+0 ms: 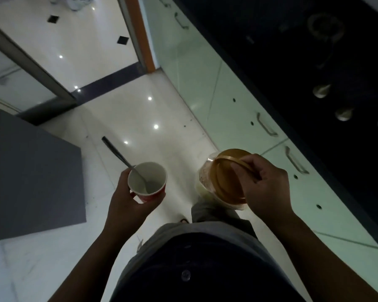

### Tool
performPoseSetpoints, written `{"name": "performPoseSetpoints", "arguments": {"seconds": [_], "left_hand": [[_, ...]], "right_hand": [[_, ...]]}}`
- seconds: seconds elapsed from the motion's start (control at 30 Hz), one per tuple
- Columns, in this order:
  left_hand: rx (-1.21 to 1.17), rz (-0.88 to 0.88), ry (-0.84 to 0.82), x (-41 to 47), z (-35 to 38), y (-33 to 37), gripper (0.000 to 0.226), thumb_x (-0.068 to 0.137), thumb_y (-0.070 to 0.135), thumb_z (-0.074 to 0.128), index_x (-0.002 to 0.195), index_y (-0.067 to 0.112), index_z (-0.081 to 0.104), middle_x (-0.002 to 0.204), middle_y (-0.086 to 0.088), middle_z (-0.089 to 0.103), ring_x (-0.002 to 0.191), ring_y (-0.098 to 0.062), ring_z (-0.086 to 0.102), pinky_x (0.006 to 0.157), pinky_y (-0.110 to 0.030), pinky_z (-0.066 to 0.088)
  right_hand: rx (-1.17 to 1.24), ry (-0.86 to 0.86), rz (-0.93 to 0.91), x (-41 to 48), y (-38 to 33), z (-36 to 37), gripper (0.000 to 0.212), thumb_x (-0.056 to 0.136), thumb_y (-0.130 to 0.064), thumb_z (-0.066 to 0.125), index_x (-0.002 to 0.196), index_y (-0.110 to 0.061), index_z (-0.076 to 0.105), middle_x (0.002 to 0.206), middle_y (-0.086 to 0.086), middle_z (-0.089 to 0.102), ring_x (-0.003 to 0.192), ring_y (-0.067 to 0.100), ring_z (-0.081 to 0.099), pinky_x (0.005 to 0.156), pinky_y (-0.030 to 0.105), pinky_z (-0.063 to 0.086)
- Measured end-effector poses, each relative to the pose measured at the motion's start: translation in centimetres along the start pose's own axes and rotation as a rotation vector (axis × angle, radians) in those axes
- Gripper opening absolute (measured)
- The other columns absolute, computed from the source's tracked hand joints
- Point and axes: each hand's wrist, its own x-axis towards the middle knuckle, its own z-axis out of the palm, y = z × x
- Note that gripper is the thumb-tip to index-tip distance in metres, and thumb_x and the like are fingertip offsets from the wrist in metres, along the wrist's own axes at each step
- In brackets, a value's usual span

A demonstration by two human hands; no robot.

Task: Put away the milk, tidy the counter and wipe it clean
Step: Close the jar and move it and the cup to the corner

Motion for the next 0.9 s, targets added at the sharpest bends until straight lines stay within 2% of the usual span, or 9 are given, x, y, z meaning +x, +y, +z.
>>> {"name": "performPoseSetpoints", "arguments": {"seconds": [0.1, 0.17, 0.23, 0.37, 0.5, 0.6, 0.67, 0.77, 0.9], "left_hand": [[0.008, 0.006, -0.004, 5.9, 0.1, 0.9, 0.075, 0.057, 0.042, 0.082, 0.123, 0.029, 0.048, 0.114, 0.022, 0.057, 0.106, -0.005, 0.058, 0.078, -0.021, 0.05], [0.013, 0.01, -0.008, 10.8, 0.4, 2.0, 0.072, 0.062, 0.03, 0.086, 0.124, 0.028, 0.047, 0.115, 0.02, 0.058, 0.107, -0.007, 0.058, 0.078, -0.02, 0.049], [0.018, 0.028, -0.005, 16.2, 1.0, 3.6, 0.07, 0.064, 0.023, 0.086, 0.122, 0.03, 0.047, 0.112, 0.022, 0.059, 0.105, -0.005, 0.058, 0.076, -0.019, 0.049], [0.026, 0.079, 0.017, 26.6, 2.1, 9.1, 0.068, 0.062, 0.028, 0.086, 0.119, 0.031, 0.049, 0.109, 0.028, 0.059, 0.101, 0.002, 0.058, 0.072, -0.011, 0.049], [0.05, 0.142, 0.004, 35.6, 2.7, 14.3, 0.07, 0.065, 0.021, 0.085, 0.123, 0.028, 0.047, 0.112, 0.021, 0.058, 0.103, 0.003, 0.056, 0.076, -0.007, 0.046], [0.042, 0.156, 0.003, 41.1, 3.2, 17.0, 0.073, 0.061, 0.028, 0.086, 0.123, 0.027, 0.047, 0.112, 0.021, 0.057, 0.103, 0.001, 0.056, 0.076, -0.008, 0.047], [0.047, 0.165, -0.011, 44.6, 3.6, 18.4, 0.075, 0.06, 0.03, 0.085, 0.124, 0.027, 0.047, 0.113, 0.022, 0.057, 0.104, -0.002, 0.057, 0.076, -0.009, 0.047], [0.058, 0.187, -0.074, 50.2, 4.7, 20.3, 0.076, 0.06, 0.03, 0.085, 0.125, 0.027, 0.047, 0.117, 0.018, 0.057, 0.106, -0.005, 0.057, 0.079, -0.015, 0.048], [0.085, 0.222, -0.212, 58.8, 6.6, 23.2, 0.075, 0.063, 0.026, 0.086, 0.127, 0.025, 0.046, 0.119, 0.011, 0.057, 0.105, -0.008, 0.058, 0.077, -0.02, 0.048]], "right_hand": [[0.005, -0.031, -0.03, 6.5, 0.0, 1.7, 0.008, 0.081, -0.034, 0.062, 0.08, -0.027, 0.063, 0.068, -0.015, 0.061, 0.071, -0.009, 0.058, 0.063, 0.006, 0.045], [0.002, -0.038, -0.04, 11.3, 0.1, 2.9, 0.009, 0.081, -0.034, 0.062, 0.081, -0.025, 0.064, 0.07, -0.016, 0.061, 0.067, -0.009, 0.058, 0.063, 0.003, 0.043], [0.024, -0.031, -0.032, 16.7, 0.2, 3.6, 0.012, 0.08, -0.036, 0.062, 0.082, -0.025, 0.065, 0.07, -0.016, 0.062, 0.067, -0.007, 0.058, 0.064, 0.003, 0.043], [0.098, -0.047, -0.021, 27.7, -0.2, 3.6, 0.006, 0.082, -0.035, 0.066, 0.082, -0.031, 0.062, 0.071, -0.022, 0.061, 0.078, -0.009, 0.06, 0.065, 0.005, 0.046], [0.133, -0.018, -0.109, 37.1, -1.8, 3.4, 0.012, 0.082, -0.037, 0.066, 0.083, -0.026, 0.064, 0.071, -0.022, 0.061, 0.078, -0.001, 0.063, 0.062, 0.012, 0.05], [0.159, 0.046, -0.168, 43.1, -2.5, 2.9, 0.017, 0.083, -0.036, 0.063, 0.084, -0.019, 0.066, 0.069, -0.016, 0.064, 0.072, 0.002, 0.064, 0.061, 0.014, 0.051], [0.167, 0.092, -0.14, 46.7, -2.5, 2.4, 0.013, 0.083, -0.036, 0.063, 0.085, -0.024, 0.066, 0.071, -0.012, 0.067, 0.072, 0.002, 0.064, 0.062, 0.016, 0.052], [0.122, 0.141, -0.078, 51.6, -2.3, 2.0, 0.012, 0.083, -0.042, 0.061, 0.089, -0.031, 0.064, 0.077, -0.017, 0.067, 0.075, 0.0, 0.065, 0.065, 0.02, 0.054], [0.066, 0.23, -0.044, 57.5, -2.2, 2.4, 0.004, 0.084, -0.025, 0.067, 0.087, -0.026, 0.068, 0.078, -0.021, 0.065, 0.075, -0.001, 0.064, 0.067, 0.014, 0.051]]}}
